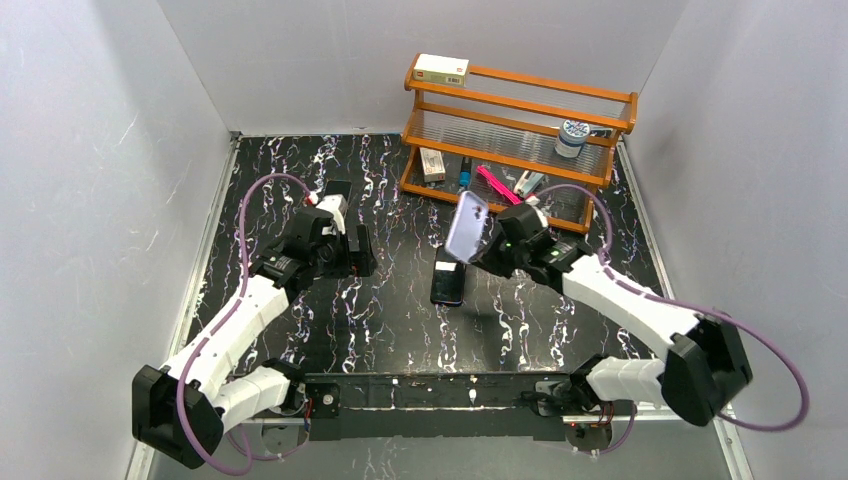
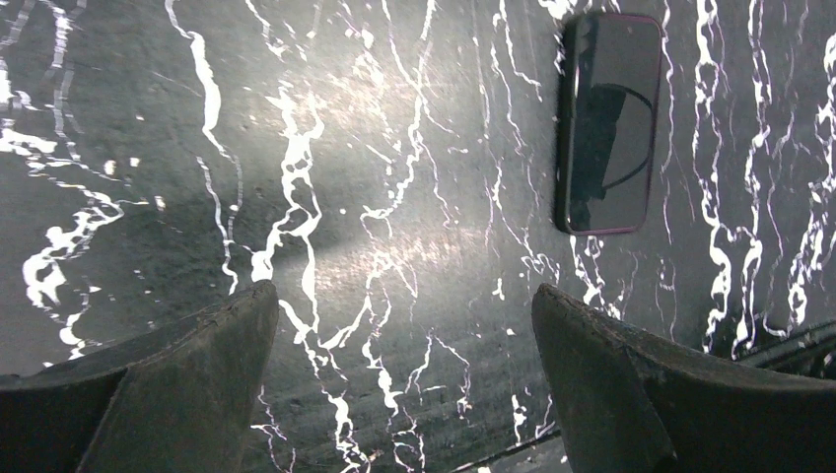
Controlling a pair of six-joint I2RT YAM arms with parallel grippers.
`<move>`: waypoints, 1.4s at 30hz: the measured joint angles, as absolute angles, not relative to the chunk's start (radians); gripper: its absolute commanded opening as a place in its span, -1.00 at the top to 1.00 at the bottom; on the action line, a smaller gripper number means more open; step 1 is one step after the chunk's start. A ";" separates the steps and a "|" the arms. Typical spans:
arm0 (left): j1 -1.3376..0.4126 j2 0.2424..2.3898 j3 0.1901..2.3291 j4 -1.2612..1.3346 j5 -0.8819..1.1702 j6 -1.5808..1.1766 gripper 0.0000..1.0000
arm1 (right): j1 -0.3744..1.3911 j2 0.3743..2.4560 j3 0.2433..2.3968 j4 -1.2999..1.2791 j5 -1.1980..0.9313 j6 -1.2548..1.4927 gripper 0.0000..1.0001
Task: Put the phone into the phone case
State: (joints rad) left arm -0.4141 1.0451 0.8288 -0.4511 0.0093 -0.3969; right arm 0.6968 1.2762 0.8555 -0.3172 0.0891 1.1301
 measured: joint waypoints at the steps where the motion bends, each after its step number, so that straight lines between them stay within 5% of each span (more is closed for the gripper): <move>1: -0.414 1.047 0.838 -0.459 -0.012 -0.397 -0.96 | 0.718 1.320 0.863 -0.295 0.073 1.124 0.97; 17: -0.400 1.080 0.905 -0.558 -0.226 -0.431 -0.96 | 0.909 1.736 0.968 -0.124 -0.041 1.115 0.97; 42: -0.316 1.348 1.040 -0.532 -0.210 -0.446 -0.96 | 0.951 1.608 0.918 -0.369 0.157 1.172 0.97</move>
State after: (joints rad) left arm -0.3161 1.3483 1.0405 -0.5323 -0.2104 -0.4461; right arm 0.9508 1.6085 0.9180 -0.3695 0.1570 1.1721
